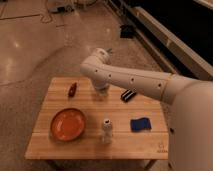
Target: Move the arm in a circular motion
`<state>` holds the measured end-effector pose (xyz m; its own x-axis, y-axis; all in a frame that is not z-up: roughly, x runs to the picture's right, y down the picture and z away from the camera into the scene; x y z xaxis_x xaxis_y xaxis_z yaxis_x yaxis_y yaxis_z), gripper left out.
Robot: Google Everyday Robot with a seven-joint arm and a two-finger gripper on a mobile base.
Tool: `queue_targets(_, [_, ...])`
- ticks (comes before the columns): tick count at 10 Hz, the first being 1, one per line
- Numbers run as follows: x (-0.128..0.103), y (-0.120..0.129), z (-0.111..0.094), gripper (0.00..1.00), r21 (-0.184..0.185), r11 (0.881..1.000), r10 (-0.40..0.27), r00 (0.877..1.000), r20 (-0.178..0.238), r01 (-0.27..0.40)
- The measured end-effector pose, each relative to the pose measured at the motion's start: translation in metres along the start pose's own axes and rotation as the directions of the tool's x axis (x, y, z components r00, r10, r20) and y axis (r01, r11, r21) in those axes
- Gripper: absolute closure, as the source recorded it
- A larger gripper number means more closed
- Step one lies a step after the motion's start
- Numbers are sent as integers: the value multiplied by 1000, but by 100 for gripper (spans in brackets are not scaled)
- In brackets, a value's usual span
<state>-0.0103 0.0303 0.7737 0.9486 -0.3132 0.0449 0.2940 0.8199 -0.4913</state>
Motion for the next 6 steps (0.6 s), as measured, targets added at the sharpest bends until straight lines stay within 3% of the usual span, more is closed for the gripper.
queue_targets(2, [1,-4,-3,59,3,1000,-26,1000,3,26])
queue_targets(4, [8,15,-6,59,-3,1000,-2,1000,15,2])
queue_targets(6, [30,52,-14,59,-9,1000,20,1000,6,-20])
